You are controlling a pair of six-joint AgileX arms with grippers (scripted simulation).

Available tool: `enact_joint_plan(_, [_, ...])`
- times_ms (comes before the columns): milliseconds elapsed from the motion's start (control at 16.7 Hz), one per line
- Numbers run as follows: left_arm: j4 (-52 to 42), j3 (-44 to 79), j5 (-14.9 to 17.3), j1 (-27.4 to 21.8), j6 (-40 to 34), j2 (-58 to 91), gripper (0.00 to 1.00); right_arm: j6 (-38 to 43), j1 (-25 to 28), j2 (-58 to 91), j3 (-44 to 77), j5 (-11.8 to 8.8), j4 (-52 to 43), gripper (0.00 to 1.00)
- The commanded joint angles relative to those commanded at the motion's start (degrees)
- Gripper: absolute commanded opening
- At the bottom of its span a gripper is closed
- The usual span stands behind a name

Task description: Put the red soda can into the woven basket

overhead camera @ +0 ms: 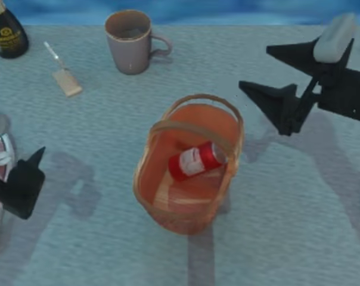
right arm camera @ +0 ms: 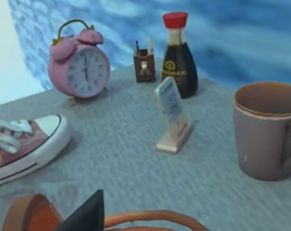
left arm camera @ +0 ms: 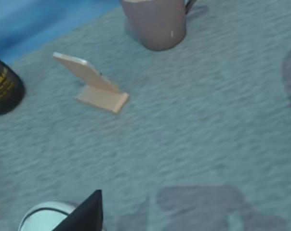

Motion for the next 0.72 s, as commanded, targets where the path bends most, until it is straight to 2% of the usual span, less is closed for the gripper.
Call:
enact_joint_plan(480, [-30.5, 42.9, -0.4, -13.6, 22.8, 43.7, 1.00, -1.2, -6.7, -44.5, -22.4, 21.8, -22.0, 1.00])
enact_joint_plan(720, [-43.7, 63.3, -1.2, -19.4, 33.4, 64.4, 1.00, -1.5, -9.6, -67.0, -31.6, 31.7, -32.2, 1.00])
